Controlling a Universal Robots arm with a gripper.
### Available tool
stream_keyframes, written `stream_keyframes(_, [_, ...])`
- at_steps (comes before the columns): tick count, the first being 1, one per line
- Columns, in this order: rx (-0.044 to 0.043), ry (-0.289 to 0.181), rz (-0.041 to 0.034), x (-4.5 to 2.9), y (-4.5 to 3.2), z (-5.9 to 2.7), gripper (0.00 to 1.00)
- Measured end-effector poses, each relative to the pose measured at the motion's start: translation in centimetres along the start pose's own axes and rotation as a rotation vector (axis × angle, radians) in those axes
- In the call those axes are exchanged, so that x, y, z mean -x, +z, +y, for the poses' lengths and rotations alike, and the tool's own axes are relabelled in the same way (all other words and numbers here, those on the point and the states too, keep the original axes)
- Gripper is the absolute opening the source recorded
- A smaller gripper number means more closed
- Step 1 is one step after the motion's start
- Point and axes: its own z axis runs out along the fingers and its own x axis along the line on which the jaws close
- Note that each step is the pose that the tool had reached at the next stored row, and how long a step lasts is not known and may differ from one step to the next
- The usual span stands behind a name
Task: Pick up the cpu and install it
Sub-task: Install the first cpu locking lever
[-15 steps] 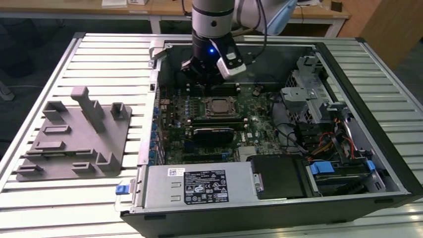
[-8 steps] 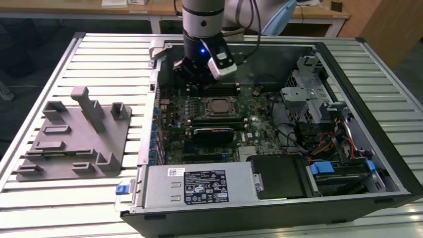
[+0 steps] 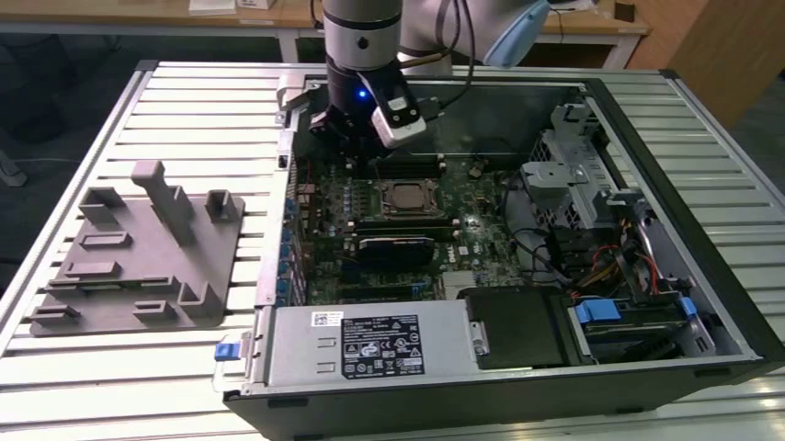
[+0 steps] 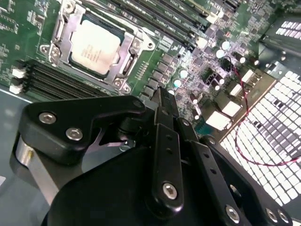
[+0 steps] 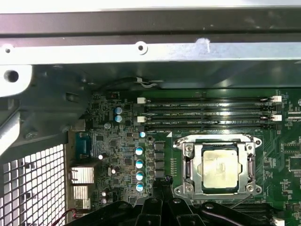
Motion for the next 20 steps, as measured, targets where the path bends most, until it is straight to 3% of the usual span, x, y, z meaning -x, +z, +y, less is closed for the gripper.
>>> stream_keyframes(5, [0.0020, 0.000, 0.0002, -0.02, -0.01, -0.01, 0.11])
stream_keyframes(9, [0.0215, 0.000, 0.0007, -0.03, 0.00, -0.01, 0.11])
stream_keyframes(12, [0.0421, 0.000, 0.0011, -0.05, 0.00, -0.01, 0.11])
stream_keyframes(20, [0.1188, -0.001, 0.0032, -0.09, 0.00, -0.02, 0.11])
